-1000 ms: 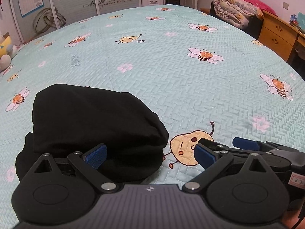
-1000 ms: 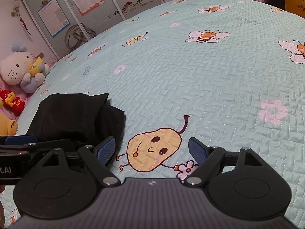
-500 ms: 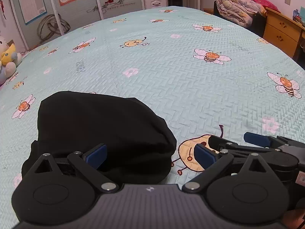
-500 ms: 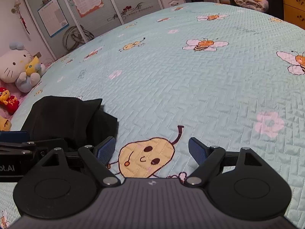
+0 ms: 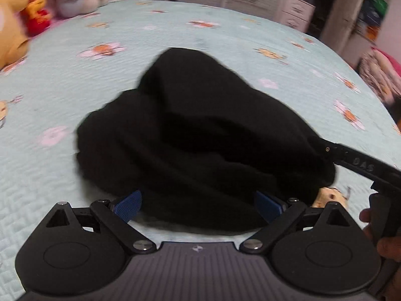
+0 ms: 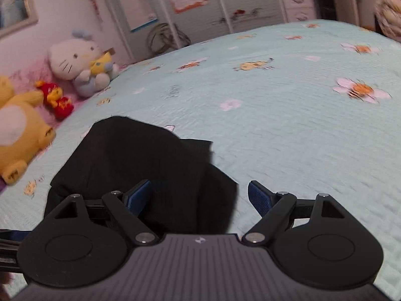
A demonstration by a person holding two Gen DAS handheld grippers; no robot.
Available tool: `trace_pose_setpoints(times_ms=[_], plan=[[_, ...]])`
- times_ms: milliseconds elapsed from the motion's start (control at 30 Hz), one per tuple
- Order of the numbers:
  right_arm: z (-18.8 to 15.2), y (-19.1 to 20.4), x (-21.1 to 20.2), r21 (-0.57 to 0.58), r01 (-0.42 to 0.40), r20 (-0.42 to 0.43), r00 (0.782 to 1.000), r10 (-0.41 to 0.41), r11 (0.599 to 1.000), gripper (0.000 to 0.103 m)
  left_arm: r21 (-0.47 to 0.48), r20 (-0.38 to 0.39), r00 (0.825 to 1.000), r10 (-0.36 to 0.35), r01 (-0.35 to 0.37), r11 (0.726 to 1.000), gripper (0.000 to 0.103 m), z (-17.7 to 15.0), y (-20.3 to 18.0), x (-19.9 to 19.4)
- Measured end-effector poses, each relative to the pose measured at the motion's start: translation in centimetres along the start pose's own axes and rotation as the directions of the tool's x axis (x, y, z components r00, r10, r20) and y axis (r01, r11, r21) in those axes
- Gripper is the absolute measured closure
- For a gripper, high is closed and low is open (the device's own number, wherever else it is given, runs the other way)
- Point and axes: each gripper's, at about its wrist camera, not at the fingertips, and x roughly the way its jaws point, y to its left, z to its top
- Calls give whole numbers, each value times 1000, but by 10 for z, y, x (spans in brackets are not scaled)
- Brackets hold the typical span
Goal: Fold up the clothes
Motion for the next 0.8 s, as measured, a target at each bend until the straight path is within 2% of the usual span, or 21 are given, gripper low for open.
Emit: trace_pose_setpoints(times_ms=[33, 167, 300, 467, 633, 800], plan=[[0, 3, 2, -10, 25, -4, 1000, -25, 1000, 19, -1, 13, 1000, 1, -1, 1000, 4, 1, 3, -4], [-2, 1, -4, 10, -29, 6, 1000, 29, 1000, 19, -11, 57, 997, -60, 61, 998, 4, 2, 11, -14], [-6, -1, -7, 8, -31, -1, 1000, 31, 999, 19, -85, 67, 991, -114, 120, 989, 4, 2, 19, -11], [-8, 10, -24, -28, -37, 18, 999, 37, 999, 19, -201, 124, 988, -90, 114, 973, 3, 3, 44, -17], [-10, 34, -24, -99, -4, -29, 1000, 1, 995, 19, -181, 53, 998, -17, 26, 983, 3, 8, 41, -11], [-8, 42, -28, -124, -14, -52, 999, 8, 992, 19, -202, 26, 999, -28, 33, 979, 3, 7, 42, -5]])
